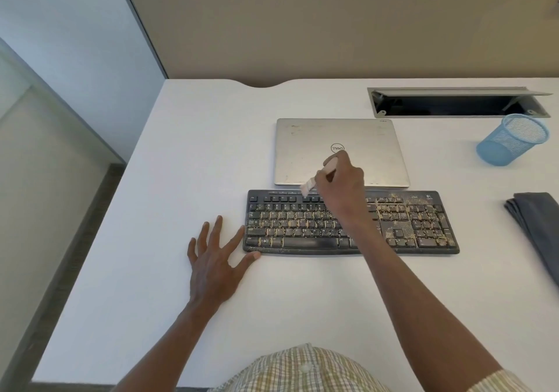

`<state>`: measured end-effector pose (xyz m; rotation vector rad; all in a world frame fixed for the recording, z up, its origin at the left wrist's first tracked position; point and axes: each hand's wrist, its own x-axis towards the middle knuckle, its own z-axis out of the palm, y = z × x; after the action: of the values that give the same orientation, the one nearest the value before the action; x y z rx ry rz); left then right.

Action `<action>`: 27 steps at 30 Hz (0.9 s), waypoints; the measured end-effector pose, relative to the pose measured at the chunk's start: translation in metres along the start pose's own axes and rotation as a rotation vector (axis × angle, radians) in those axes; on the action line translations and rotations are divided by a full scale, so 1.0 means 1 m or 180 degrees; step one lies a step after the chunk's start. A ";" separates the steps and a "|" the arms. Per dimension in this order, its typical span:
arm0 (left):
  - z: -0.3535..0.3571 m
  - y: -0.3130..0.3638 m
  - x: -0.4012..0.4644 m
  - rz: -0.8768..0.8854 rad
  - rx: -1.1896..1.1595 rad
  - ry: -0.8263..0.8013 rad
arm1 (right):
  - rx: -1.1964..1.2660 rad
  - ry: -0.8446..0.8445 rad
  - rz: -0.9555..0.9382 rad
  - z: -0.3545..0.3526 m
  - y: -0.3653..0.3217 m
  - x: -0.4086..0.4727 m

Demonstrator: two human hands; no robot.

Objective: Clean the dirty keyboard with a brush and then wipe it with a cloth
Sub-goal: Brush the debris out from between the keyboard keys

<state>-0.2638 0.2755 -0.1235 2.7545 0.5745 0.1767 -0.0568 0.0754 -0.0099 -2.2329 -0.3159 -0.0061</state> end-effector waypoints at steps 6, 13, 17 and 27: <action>0.001 0.000 0.000 0.0008 -0.0005 0.0023 | -0.0262 -0.0251 -0.0105 0.006 0.007 -0.011; 0.000 0.000 0.000 0.0006 0.0002 0.0000 | -0.0227 -0.0495 -0.0323 0.009 -0.001 -0.003; 0.001 0.000 0.000 -0.0007 0.0008 -0.0009 | -0.0599 -0.0793 -0.0636 -0.010 0.001 -0.006; 0.000 -0.001 0.000 -0.0001 -0.0009 -0.0041 | -0.0442 -0.1254 -0.0824 -0.014 0.007 -0.001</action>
<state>-0.2638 0.2760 -0.1237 2.7510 0.5710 0.1594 -0.0545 0.0605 -0.0065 -2.3057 -0.8394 0.2835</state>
